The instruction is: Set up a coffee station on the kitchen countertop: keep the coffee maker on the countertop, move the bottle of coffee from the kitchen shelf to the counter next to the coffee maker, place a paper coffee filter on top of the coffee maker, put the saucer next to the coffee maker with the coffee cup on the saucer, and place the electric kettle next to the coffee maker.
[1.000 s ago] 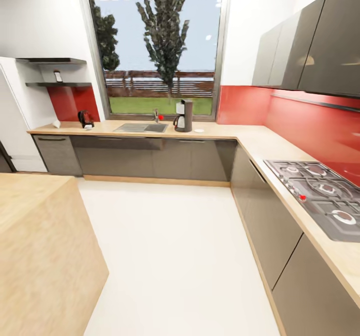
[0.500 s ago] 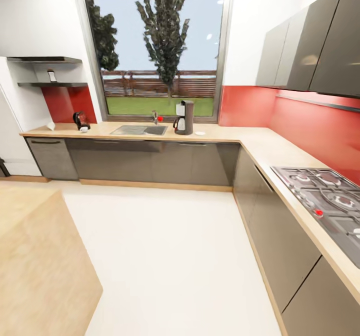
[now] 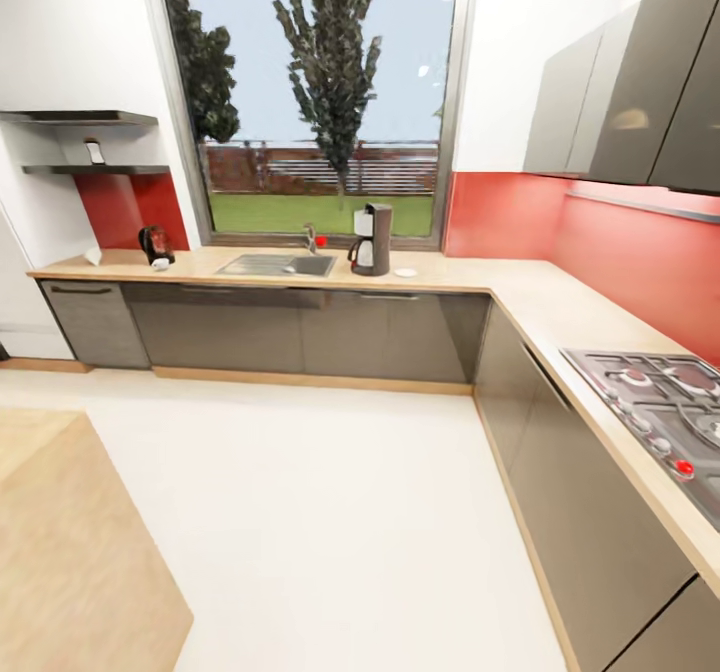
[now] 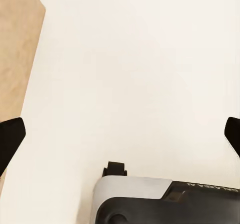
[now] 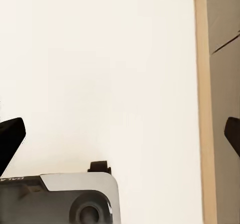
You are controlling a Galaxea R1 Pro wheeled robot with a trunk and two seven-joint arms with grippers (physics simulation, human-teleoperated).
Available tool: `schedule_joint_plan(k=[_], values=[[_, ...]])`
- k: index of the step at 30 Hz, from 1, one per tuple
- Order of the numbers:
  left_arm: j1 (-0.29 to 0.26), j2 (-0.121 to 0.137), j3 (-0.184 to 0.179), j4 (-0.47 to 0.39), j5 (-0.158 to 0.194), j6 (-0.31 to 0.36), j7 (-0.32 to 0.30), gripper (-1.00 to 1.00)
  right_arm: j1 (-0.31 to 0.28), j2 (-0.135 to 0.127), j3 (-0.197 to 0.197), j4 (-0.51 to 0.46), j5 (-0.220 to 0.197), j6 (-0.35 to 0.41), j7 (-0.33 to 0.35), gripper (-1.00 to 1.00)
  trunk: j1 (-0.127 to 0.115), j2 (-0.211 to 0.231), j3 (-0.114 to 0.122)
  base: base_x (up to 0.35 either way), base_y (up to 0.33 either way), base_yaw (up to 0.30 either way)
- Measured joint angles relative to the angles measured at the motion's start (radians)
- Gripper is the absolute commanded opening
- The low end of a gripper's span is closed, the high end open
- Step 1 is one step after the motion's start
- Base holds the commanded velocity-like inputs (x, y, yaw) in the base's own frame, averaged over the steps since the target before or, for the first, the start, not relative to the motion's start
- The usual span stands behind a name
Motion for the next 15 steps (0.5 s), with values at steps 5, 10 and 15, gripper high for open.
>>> schedule_joint_plan(k=[5, 10, 15], values=[[0.0, 0.002, 0.0, 0.0, 0.0, 0.0, 0.0, 1.0, 0.0, 0.0, 0.0, 0.0, 0.0, 0.0, 0.0, 1.0, 0.0, 0.0, 0.0, 0.338, 0.0, 0.105], [0.0, 0.004, 0.0, 0.0, 0.0, 0.0, 0.0, 1.0, 0.0, 0.0, 0.0, 0.0, 0.0, 0.0, 0.0, 1.0, 0.0, 0.0, 0.0, 0.338, 0.0, 0.021], [0.0, 0.005, 0.0, 0.0, 0.0, 0.0, 0.0, 1.0, 0.0, 0.0, 0.0, 0.0, 0.0, 0.0, 0.0, 1.0, 0.0, 0.0, 0.0, 0.338, 0.0, 0.003]])
